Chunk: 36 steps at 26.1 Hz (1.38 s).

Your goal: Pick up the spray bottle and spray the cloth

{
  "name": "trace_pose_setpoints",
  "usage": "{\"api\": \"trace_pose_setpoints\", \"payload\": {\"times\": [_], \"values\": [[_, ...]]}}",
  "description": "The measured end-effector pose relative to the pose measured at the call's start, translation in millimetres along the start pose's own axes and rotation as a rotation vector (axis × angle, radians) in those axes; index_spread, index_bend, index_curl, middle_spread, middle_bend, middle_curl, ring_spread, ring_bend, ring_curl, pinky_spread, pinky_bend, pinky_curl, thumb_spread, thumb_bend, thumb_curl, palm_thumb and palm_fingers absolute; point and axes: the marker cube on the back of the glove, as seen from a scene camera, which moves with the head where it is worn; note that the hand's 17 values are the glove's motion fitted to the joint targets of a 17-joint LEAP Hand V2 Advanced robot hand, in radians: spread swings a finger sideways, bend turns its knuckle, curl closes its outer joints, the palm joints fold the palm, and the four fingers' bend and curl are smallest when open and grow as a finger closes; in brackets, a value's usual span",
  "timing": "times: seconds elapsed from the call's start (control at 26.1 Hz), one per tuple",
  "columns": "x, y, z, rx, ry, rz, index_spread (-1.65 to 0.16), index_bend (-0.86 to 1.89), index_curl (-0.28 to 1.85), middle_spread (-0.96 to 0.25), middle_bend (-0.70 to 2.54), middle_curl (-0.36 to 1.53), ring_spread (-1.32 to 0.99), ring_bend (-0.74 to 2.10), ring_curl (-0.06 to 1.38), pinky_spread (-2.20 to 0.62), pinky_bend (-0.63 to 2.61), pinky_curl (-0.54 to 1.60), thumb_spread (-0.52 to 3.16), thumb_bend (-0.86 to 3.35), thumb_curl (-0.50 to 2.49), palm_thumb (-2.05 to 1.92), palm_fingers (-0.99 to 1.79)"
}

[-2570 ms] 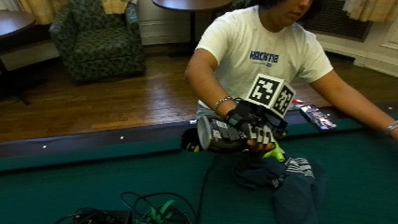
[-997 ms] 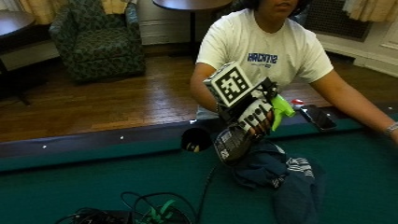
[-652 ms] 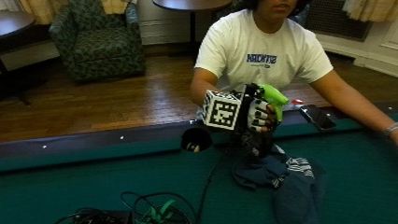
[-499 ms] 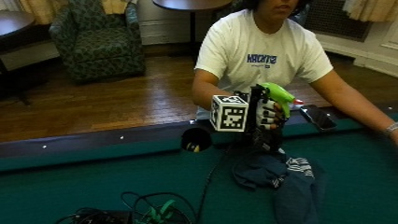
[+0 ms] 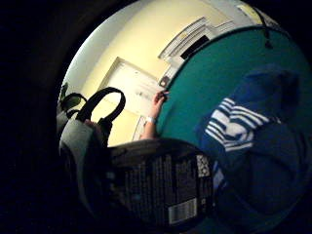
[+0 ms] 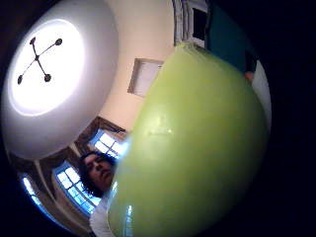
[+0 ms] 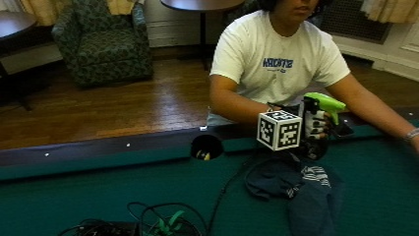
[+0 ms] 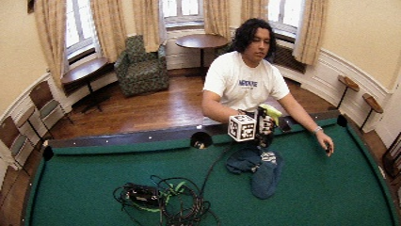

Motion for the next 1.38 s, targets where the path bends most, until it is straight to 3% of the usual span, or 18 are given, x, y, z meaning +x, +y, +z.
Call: {"api": "trace_pose_setpoints", "payload": {"times": [0.5,0.96,1.38], "values": [[48,-22,94,-0.217,-0.015,-0.02,-0.27,0.38,0.62,-0.19,0.7,0.57,-0.2,0.73,0.5,-0.29,0.44,0.42,0.26,-0.03,0.85,0.92,1.36],[70,-72,131,-0.244,-0.003,-0.051,-0.27,0.38,0.62,-0.19,0.7,0.57,-0.2,0.72,0.5,-0.29,0.44,0.42,0.26,-0.03,0.85,0.93,1.37],[91,-115,127,-0.189,-0.103,0.016,-0.27,0.38,0.62,-0.19,0.7,0.57,-0.21,0.73,0.5,-0.3,0.45,0.42,0.25,-0.03,0.85,0.92,1.37]]}}
